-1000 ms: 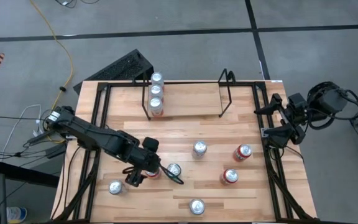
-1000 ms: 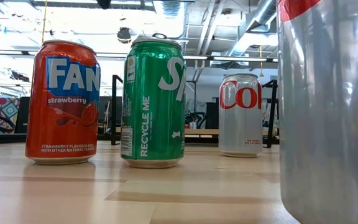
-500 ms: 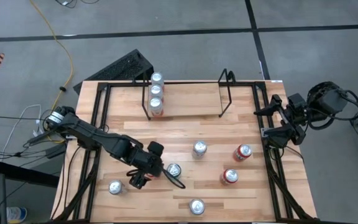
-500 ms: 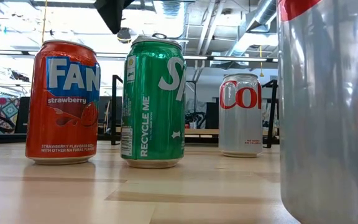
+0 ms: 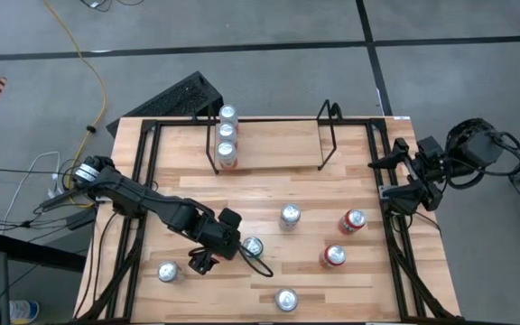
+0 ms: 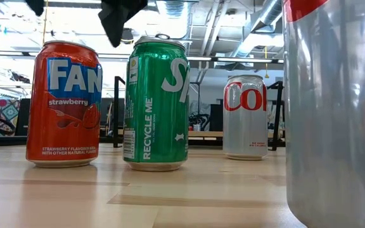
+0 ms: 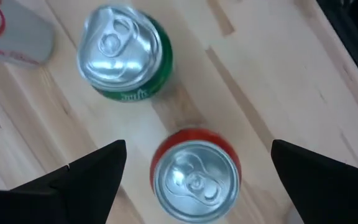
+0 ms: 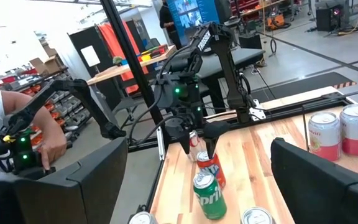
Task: Place canned beverage on shelf
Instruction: Put the top left red soda can on the shelf
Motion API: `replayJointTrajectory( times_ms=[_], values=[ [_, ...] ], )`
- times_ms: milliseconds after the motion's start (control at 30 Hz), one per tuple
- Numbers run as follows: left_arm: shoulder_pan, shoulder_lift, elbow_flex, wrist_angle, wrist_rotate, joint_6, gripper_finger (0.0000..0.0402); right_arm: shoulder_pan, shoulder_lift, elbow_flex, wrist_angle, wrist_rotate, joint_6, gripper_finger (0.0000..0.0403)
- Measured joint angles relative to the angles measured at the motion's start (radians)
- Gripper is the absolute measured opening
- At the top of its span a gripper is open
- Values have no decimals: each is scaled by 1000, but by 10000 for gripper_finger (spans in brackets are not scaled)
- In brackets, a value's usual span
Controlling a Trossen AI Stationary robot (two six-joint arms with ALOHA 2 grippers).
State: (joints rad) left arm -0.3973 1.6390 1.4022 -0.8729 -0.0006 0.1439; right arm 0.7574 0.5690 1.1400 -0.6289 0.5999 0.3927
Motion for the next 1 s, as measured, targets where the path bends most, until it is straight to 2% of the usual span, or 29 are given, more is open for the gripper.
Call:
replayJointTrajectory(
  times_ms=[333,567,733,1000],
  values=[
    [-3,0,-1,-26,11,15,387,0,0,0,-4,0,0,369],
    [1,-11,-81,23,66,-7,387,0,0,0,-6,1,0,369],
    [10,-22,-81,24,45,83,387,0,0,0,-6,1,0,369],
    [13,-24,-89,29,66,166,387,0,0,0,-6,2,0,369]
  ],
)
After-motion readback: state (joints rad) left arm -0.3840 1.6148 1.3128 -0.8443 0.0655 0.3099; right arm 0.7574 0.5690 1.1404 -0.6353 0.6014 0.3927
